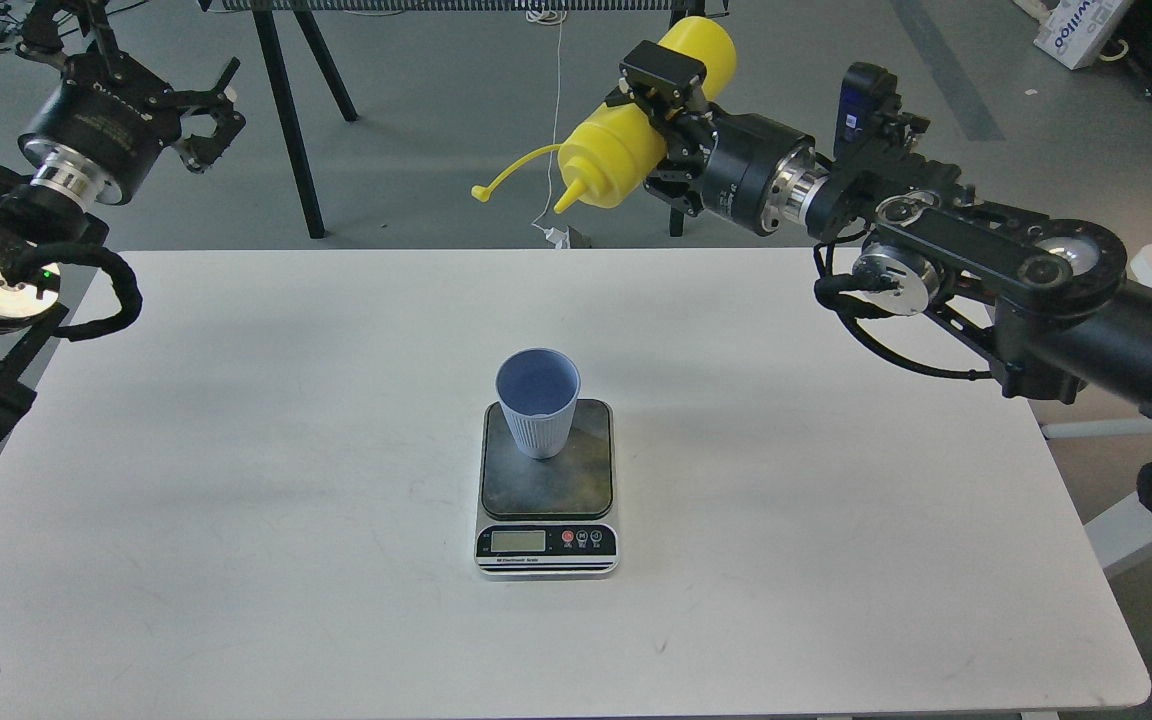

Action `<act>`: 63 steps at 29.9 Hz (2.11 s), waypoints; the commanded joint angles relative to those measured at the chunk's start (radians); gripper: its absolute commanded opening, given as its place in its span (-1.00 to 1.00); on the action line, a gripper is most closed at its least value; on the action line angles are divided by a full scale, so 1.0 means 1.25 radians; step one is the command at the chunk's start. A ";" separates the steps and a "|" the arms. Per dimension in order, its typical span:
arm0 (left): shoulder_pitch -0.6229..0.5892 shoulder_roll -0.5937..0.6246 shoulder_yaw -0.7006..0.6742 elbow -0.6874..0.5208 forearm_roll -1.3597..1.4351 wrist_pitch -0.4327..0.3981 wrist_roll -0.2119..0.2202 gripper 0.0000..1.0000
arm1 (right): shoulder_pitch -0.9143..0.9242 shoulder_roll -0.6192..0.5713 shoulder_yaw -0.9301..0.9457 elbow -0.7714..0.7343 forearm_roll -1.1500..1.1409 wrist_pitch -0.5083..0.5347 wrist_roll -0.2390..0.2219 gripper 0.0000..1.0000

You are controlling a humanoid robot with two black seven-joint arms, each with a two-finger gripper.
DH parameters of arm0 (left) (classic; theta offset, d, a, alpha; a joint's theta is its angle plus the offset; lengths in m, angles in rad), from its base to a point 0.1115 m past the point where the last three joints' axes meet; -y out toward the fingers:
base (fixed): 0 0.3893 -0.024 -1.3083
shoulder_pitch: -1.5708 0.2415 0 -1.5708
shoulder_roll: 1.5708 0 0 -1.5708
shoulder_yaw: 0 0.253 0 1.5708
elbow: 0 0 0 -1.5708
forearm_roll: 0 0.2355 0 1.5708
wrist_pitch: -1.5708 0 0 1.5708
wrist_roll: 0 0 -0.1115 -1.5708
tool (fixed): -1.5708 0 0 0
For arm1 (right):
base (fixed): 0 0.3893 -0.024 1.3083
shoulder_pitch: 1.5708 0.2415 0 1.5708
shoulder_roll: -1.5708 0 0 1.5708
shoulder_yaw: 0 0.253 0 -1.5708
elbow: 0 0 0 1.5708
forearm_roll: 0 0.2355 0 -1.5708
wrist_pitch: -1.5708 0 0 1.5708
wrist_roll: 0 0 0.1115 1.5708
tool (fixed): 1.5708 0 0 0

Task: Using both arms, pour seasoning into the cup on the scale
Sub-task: 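Tilt the yellow bottle nozzle-down into the blue cup to pour, then turn the bottle upright and lower it back onto the table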

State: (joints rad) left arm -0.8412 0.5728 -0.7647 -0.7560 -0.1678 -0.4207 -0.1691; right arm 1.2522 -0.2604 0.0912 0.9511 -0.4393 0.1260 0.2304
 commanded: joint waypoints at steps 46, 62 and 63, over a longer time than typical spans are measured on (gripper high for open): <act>-0.002 0.029 -0.028 -0.001 -0.004 -0.012 -0.003 1.00 | 0.117 0.142 -0.303 -0.127 -0.310 -0.136 0.006 -0.36; -0.007 0.017 -0.021 -0.003 -0.003 -0.008 -0.003 1.00 | -0.220 -0.372 0.134 0.239 0.176 -0.040 -0.001 -0.36; -0.007 0.014 -0.021 -0.001 -0.003 -0.007 -0.003 1.00 | -0.257 -0.383 0.166 0.251 0.195 -0.031 -0.001 -0.36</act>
State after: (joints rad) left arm -0.8496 0.5978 -0.7925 -0.7587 -0.1722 -0.4318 -0.1732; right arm 1.0611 -0.6832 0.1868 1.2137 -0.2912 0.0499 0.2277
